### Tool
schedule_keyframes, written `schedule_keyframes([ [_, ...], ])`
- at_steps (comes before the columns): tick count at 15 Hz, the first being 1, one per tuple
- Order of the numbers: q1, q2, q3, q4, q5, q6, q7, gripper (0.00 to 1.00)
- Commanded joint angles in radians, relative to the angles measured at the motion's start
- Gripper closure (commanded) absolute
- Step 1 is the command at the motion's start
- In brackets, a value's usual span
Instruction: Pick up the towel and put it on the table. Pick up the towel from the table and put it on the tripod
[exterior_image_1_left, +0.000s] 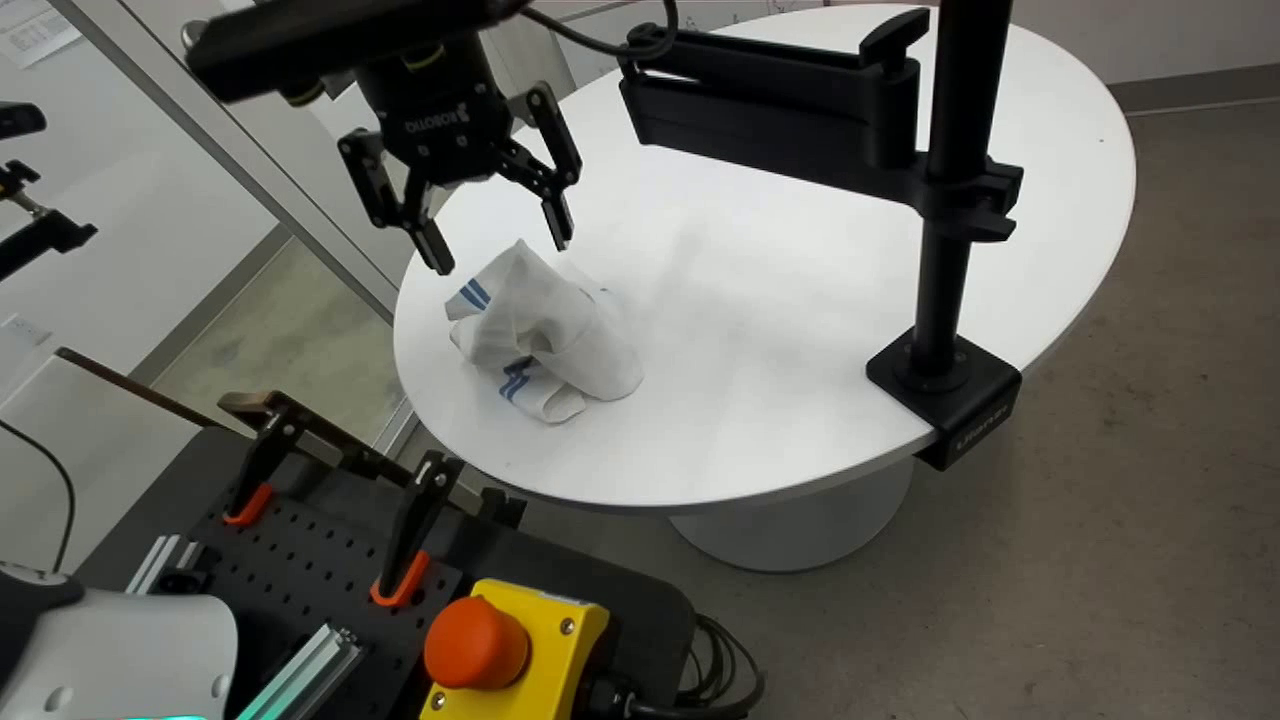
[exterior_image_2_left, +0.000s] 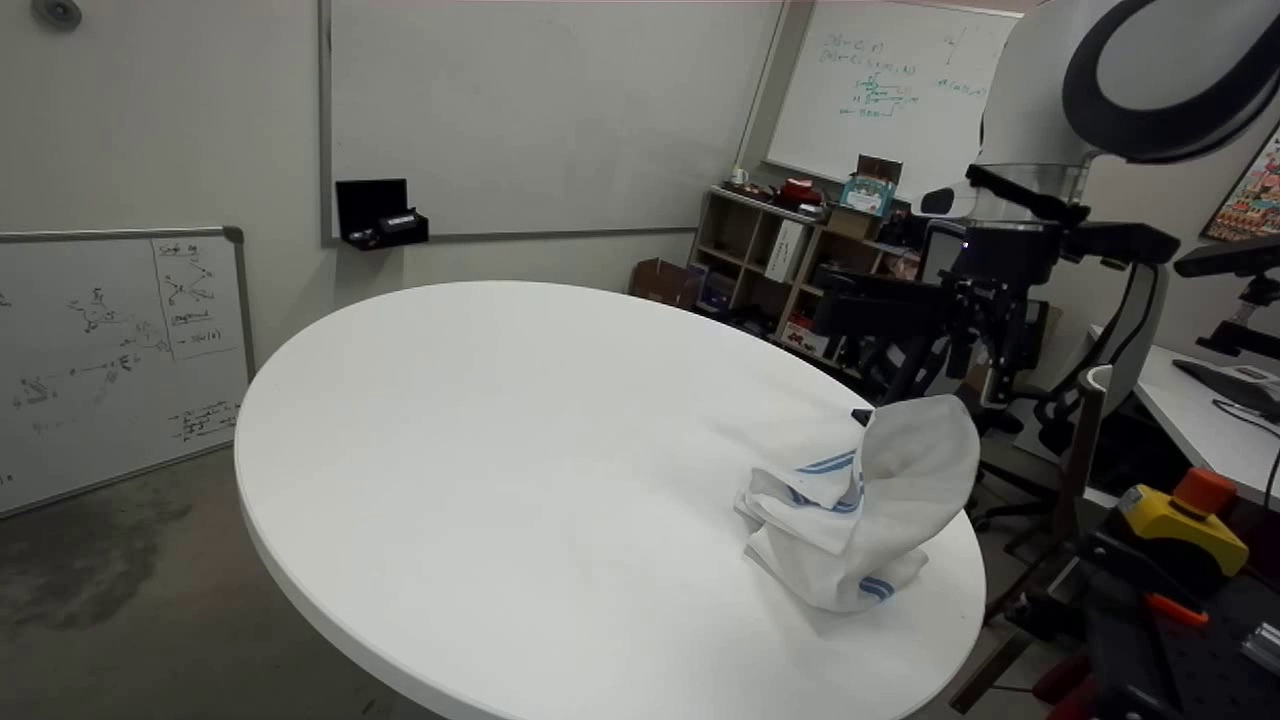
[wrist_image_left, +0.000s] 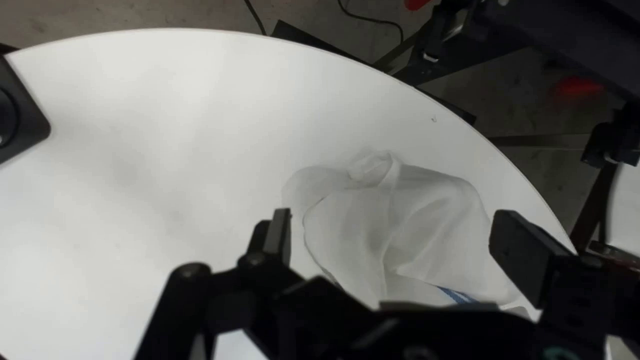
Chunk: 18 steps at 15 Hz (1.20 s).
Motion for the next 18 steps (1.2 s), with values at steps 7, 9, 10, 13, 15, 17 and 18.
schedule_keyframes([
  [7, 0.007, 0.087, 0.002, -0.058, -0.194, 0.211, 0.146, 0.0],
  [9, 0.008, 0.1, 0.001, -0.059, -0.223, 0.225, 0.173, 0.0],
  [10, 0.008, 0.105, 0.001, -0.059, -0.234, 0.229, 0.183, 0.0],
  [13, 0.007, 0.115, 0.002, -0.058, -0.254, 0.231, 0.207, 0.27],
  [15, 0.007, 0.121, 0.003, -0.056, -0.257, 0.228, 0.211, 0.37],
  [17, 0.006, 0.126, 0.003, -0.054, -0.257, 0.226, 0.215, 0.52],
  [18, 0.006, 0.128, 0.003, -0.054, -0.256, 0.224, 0.216, 0.59],
])
